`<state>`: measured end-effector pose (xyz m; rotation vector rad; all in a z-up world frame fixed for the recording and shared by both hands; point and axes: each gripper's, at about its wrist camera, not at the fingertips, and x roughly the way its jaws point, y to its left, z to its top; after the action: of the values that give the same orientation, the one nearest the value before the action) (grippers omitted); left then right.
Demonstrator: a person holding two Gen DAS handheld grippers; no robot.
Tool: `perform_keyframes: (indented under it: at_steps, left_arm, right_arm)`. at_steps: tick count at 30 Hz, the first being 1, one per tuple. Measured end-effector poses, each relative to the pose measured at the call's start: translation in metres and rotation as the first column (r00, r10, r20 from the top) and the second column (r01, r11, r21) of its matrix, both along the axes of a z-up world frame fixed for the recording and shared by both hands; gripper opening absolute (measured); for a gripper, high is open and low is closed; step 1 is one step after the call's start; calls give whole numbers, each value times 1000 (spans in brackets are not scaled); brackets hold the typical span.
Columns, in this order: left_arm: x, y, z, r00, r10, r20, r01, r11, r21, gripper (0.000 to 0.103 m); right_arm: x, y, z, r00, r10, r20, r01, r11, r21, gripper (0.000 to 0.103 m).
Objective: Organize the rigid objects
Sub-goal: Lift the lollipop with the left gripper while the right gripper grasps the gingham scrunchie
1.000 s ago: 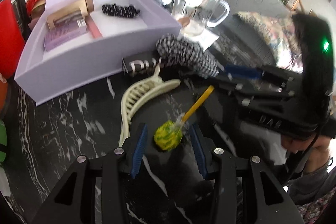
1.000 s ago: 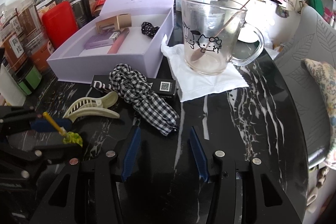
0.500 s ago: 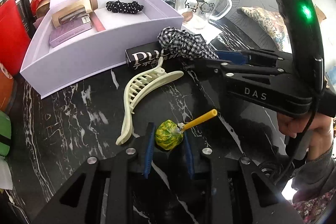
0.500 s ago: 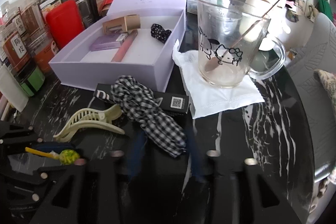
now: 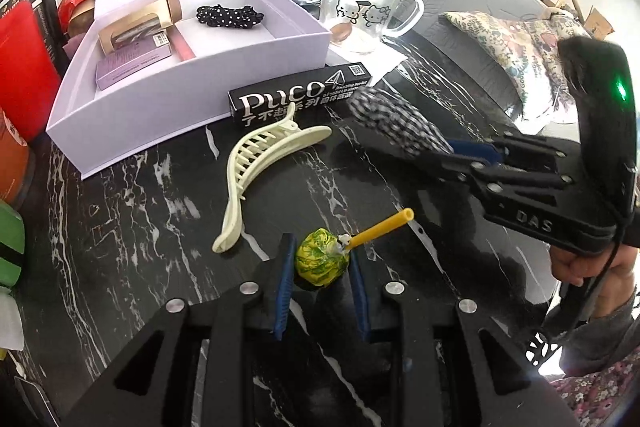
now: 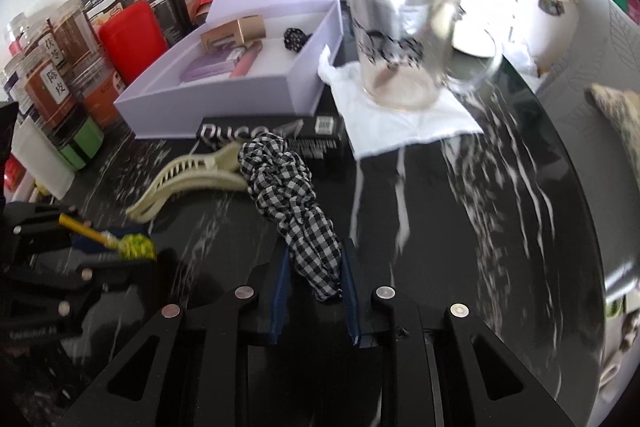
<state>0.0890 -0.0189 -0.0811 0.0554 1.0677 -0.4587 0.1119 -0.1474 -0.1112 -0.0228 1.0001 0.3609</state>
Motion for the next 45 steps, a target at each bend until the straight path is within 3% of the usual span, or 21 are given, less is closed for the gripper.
perform_keyframes:
  at_steps: [12, 17, 21, 28, 29, 30, 31, 36, 45]
  left_arm:
    - [-7, -9, -2, 999, -48, -3, 48, 999, 27, 26]
    - [-5, -13, -9, 998, -51, -21, 52, 998, 35, 26]
    - [-3, -15, -10, 998, -59, -8, 59, 997, 41, 26]
    - [1, -13, -10, 999, -44, 1, 44, 999, 19, 26]
    - [0, -13, -10, 999, -44, 5, 44, 999, 22, 26]
    - [-1, -13, -10, 999, -51, 9, 51, 998, 25, 26]
    - [-2, -13, -10, 998, -54, 10, 54, 998, 24, 26]
    - [-2, -6, -9, 999, -38, -14, 38, 999, -16, 26]
    - [-11, 3, 2, 1000, 1, 15, 0, 1000, -11, 26]
  right_arm:
    - [-39, -14, 0, 997, -17, -76, 21, 999, 41, 24]
    - [-42, -12, -1, 998, -12, -61, 14, 999, 34, 25]
    - [-39, -9, 0, 999, -19, -38, 19, 1000, 11, 42]
    - [-31, 2, -2, 1000, -14, -1, 14, 999, -30, 44]
    - [-31, 3, -3, 1000, -16, 5, 16, 999, -35, 37]
    - [-31, 5, -3, 1000, -18, 14, 19, 999, -41, 23]
    - [-31, 6, -4, 1000, -16, 16, 16, 999, -39, 19]
    - [-32, 10, -3, 1000, -9, 15, 9, 999, -38, 17]
    - [-41, 7, 2, 999, -31, 22, 32, 999, -15, 17]
